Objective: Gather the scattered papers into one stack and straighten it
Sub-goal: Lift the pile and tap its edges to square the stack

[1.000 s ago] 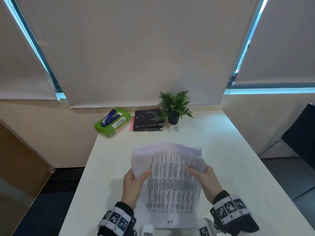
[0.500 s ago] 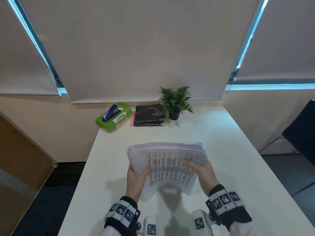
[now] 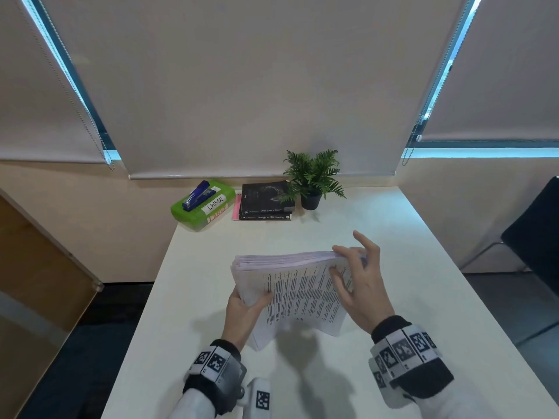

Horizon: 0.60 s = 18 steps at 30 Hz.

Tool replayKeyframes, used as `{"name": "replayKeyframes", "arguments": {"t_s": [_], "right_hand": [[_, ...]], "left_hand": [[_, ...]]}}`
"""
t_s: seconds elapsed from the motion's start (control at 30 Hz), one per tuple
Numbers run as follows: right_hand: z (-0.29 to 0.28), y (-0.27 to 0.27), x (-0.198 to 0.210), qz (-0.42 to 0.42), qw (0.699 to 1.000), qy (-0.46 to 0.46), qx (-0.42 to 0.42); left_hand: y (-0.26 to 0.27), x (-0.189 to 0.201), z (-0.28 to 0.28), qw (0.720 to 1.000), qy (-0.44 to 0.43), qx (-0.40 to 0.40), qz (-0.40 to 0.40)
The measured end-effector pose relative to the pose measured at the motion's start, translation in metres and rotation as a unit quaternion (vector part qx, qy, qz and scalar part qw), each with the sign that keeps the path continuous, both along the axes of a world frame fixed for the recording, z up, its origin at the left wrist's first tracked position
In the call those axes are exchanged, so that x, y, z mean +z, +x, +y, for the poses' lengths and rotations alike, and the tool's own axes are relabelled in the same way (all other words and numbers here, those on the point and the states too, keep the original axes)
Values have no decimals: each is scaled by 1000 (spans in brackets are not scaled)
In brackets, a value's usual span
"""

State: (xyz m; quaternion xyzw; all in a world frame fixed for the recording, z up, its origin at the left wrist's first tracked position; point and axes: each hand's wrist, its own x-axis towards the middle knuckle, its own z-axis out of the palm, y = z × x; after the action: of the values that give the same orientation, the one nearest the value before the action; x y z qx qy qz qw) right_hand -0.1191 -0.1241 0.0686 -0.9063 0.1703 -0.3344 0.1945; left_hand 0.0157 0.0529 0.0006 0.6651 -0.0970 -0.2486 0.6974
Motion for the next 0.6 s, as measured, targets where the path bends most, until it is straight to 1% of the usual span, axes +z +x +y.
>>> {"name": "replayKeyframes", "arguments": {"t_s": [0.1, 0.23, 0.3, 0.33, 0.37, 0.4, 0.47, 0.5, 0.6], "right_hand": [[3, 4, 3, 7, 1000, 5, -3], [2, 5, 13, 71, 997, -3, 3], [1, 4, 25, 128, 990, -46, -46], [1, 5, 36, 172, 980, -77, -71], [4, 7, 50, 224, 967, -95, -77], [8, 10, 64, 279, 954, -93, -65], [10, 18, 81, 354, 933, -60, -18], [10, 22, 86, 369, 928, -39, -1], [4, 24, 91, 344, 939, 9, 16]], "left_hand": [[1, -4, 1, 1000, 11, -12, -5], [4, -3, 1, 999, 36, -19, -16], [4, 0, 1, 999, 41, -23, -26], [4, 2, 0, 998, 40, -27, -31], [3, 6, -1, 998, 40, -36, -37], [0, 13, -4, 997, 42, -50, -49], [-7, 30, -11, 989, 45, -93, -101], [-10, 39, -16, 981, 49, -117, -146], [-12, 64, -23, 937, 81, -171, -295]]}}
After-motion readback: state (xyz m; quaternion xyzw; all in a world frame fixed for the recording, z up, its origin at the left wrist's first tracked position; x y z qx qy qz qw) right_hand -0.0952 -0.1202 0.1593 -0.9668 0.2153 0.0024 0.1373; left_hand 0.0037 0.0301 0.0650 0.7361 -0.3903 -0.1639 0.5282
